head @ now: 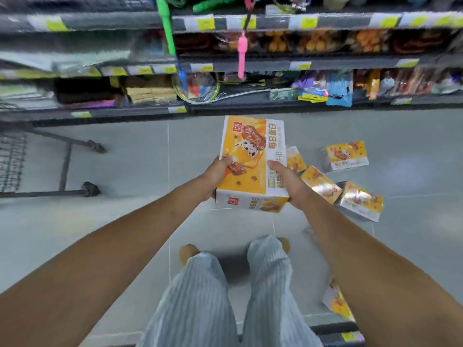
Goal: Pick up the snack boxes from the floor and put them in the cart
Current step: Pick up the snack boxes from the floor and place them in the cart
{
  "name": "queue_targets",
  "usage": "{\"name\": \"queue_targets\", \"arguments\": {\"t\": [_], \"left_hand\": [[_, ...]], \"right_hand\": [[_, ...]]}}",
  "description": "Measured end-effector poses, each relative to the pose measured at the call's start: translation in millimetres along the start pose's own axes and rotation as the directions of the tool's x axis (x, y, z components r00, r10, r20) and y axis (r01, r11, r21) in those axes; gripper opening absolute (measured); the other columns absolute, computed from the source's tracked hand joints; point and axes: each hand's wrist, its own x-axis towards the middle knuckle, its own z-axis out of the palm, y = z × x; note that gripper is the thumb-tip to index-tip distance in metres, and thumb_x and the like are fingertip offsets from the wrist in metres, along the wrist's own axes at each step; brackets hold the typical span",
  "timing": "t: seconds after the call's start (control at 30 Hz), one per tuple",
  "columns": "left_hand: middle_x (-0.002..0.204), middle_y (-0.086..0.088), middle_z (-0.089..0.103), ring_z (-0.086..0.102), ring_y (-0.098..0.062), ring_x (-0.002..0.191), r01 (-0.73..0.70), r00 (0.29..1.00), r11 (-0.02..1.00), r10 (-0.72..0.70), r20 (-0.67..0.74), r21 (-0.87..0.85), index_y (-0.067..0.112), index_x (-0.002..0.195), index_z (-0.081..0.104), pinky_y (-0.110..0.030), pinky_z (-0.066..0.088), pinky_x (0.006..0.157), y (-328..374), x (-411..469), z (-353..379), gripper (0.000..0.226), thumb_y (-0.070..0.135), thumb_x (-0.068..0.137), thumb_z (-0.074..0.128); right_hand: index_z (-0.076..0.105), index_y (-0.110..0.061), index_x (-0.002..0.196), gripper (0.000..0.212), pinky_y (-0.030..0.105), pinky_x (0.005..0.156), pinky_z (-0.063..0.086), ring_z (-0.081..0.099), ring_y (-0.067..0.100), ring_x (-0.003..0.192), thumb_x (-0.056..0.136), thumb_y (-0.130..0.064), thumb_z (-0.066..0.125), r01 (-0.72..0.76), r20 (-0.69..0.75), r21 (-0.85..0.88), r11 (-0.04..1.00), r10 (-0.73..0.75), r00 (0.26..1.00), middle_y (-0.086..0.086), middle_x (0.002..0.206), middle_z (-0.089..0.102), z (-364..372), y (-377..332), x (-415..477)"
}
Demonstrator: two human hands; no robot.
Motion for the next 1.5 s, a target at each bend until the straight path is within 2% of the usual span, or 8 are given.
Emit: {"name": "queue_targets", "arguments": {"t": [0.17, 0.33, 0.47, 0.83, 1.0, 1.17, 1.33, 1.5], "left_hand": [[0.115, -0.011, 0.066, 0.065, -0.03, 0.098, -0.034, 0.988, 0.978, 0.003, -0.153, -0.204, 0.021, 0.133, 0.047, -0.044, 0.049, 0.09, -16.7, -43.9, -123.8, 0.048, 0.051, 0.097, 0.035], [0.086, -0.003, 0.065, 0.062, -0.021, 0.075, -0.109, 0.959, 0.936, 0.01, -0.284, -0.335, 0.024, 0.115, 0.051, -0.041, 0.047, 0.087, -31.9, -91.5, -230.9, 0.035, 0.05, 0.097, 0.039], [0.09, -0.005, 0.068, 0.065, -0.025, 0.081, -0.122, 0.942, 0.901, -0.028, -0.335, -0.417, 0.021, 0.116, 0.056, -0.044, 0.049, 0.094, -41.4, -123.8, -299.9, 0.044, 0.056, 0.092, 0.043], [0.091, -0.005, 0.067, 0.063, -0.018, 0.069, -0.332, 0.844, 0.799, 0.013, -0.537, -0.502, 0.018, 0.123, 0.054, -0.025, 0.05, 0.057, -42.6, -165.4, -463.0, 0.04, 0.045, 0.097, 0.041], [0.06, 0.0, 0.071, 0.064, -0.02, 0.068, -0.334, 0.825, 0.726, -0.083, -0.559, -0.601, 0.02, 0.097, 0.058, -0.031, 0.051, 0.064, -30.9, -174.5, -534.8, 0.028, 0.045, 0.095, 0.046], [0.06, -0.001, 0.071, 0.069, -0.02, 0.052, -0.3, 0.809, 0.709, -0.165, -0.564, -0.638, 0.021, 0.099, 0.056, -0.032, 0.048, 0.057, -16.6, -182.0, -611.5, 0.029, 0.048, 0.093, 0.047], [0.06, -0.005, 0.071, 0.064, -0.026, 0.075, -0.26, 0.851, 0.674, -0.178, -0.494, -0.691, 0.02, 0.089, 0.056, -0.042, 0.051, 0.069, -12.6, -183.1, -660.9, 0.032, 0.05, 0.092, 0.048], [0.059, -0.004, 0.071, 0.066, -0.026, 0.074, -0.254, 0.868, 0.7, -0.139, -0.477, -0.667, 0.021, 0.091, 0.059, -0.041, 0.053, 0.071, -11.8, -173.5, -709.8, 0.026, 0.046, 0.091, 0.052]], "right_hand": [[0.062, -0.025, 0.11, 0.025, 0.037, 0.094, 0.051, 0.069, 0.02, 0.092, 0.093, -0.042, 0.057, 0.074, 0.159, -0.222, 0.972, -0.039, 0.986, -0.001, 0.099, 0.072, 126.2, -45.6, -17.1], [0.064, -0.023, 0.109, 0.028, 0.038, 0.093, 0.052, 0.07, 0.023, 0.094, 0.093, -0.044, 0.055, 0.161, 0.277, -0.37, 0.915, -0.056, 0.959, 0.002, 0.1, 0.073, 245.3, -79.3, -31.5], [0.064, -0.024, 0.109, 0.029, 0.038, 0.091, 0.052, 0.07, 0.021, 0.089, 0.094, -0.046, 0.053, 0.203, 0.346, -0.425, 0.882, -0.049, 0.937, -0.001, 0.095, 0.073, 326.1, -97.2, -42.7], [0.066, -0.019, 0.117, 0.036, 0.036, 0.088, 0.055, 0.07, 0.024, 0.093, 0.092, -0.044, 0.058, 0.347, 0.544, -0.449, 0.824, -0.056, 0.837, 0.006, 0.109, 0.073, 513.3, -150.0, -36.8], [0.07, -0.028, 0.097, 0.03, 0.041, 0.093, 0.051, 0.069, 0.022, 0.098, 0.089, -0.053, 0.056, 0.264, 0.611, -0.44, 0.858, 0.07, 0.788, 0.0, 0.103, 0.075, 589.9, -176.2, -28.9], [0.064, -0.029, 0.096, 0.029, 0.039, 0.083, 0.052, 0.066, 0.024, 0.098, 0.089, -0.055, 0.055, 0.185, 0.64, -0.516, 0.836, 0.233, 0.733, 0.002, 0.101, 0.072, 657.0, -201.5, -30.4], [0.059, -0.027, 0.095, 0.032, 0.037, 0.076, 0.046, 0.063, 0.029, 0.103, 0.087, -0.058, 0.054, 0.133, 0.571, -0.553, 0.823, 0.257, 0.78, 0.008, 0.101, 0.07, 711.5, -208.8, -26.8], [0.06, -0.023, 0.095, 0.033, 0.039, 0.078, 0.048, 0.063, 0.029, 0.098, 0.087, -0.054, 0.056, -0.035, 0.502, -0.499, 0.866, 0.322, 0.803, 0.01, 0.098, 0.07, 753.3, -212.6, -19.6]]}}
